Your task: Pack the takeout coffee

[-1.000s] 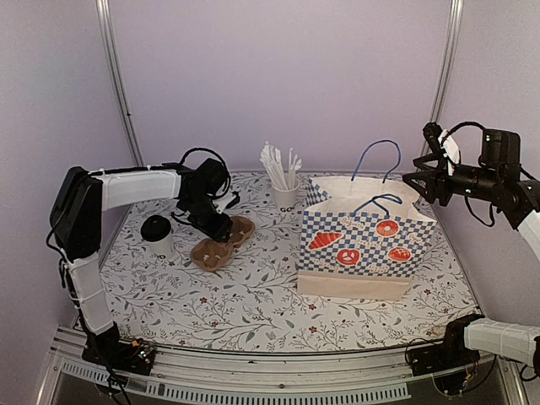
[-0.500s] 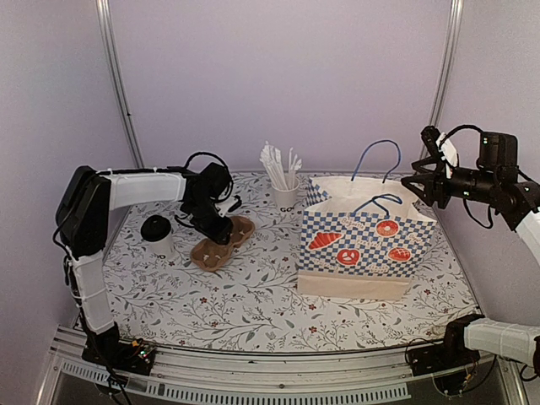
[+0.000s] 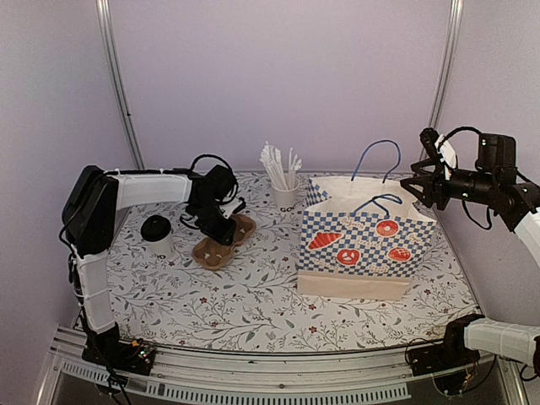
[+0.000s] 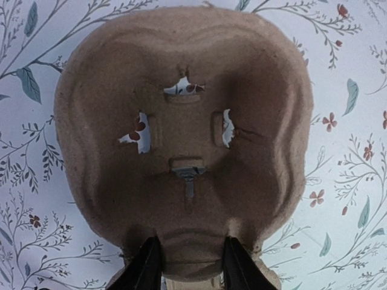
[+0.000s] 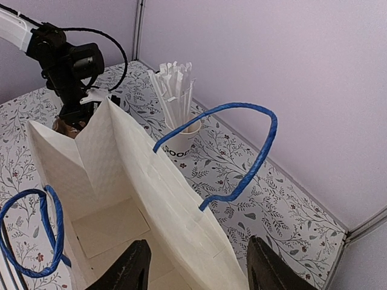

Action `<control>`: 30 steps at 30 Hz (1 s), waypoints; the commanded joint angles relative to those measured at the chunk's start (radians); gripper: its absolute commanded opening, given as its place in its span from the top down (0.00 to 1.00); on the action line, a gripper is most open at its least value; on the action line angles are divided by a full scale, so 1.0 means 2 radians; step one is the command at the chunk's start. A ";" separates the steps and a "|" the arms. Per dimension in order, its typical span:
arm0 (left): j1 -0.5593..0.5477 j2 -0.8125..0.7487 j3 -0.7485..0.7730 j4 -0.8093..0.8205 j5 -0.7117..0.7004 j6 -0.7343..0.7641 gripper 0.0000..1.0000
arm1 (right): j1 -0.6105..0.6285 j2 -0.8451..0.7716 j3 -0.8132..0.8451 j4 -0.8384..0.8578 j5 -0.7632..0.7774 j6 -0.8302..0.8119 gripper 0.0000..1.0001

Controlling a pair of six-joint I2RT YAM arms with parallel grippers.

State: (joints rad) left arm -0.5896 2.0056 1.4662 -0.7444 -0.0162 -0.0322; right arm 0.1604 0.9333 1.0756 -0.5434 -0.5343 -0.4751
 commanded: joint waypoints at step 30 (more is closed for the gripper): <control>-0.094 -0.305 0.054 0.013 0.049 0.002 0.72 | -0.012 0.160 0.218 -0.168 -0.005 -0.098 0.23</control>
State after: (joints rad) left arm -0.7383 1.4437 1.5379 -0.7437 0.0174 -0.0395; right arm 0.1406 1.1694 1.4437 -0.6689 -0.4164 -0.5468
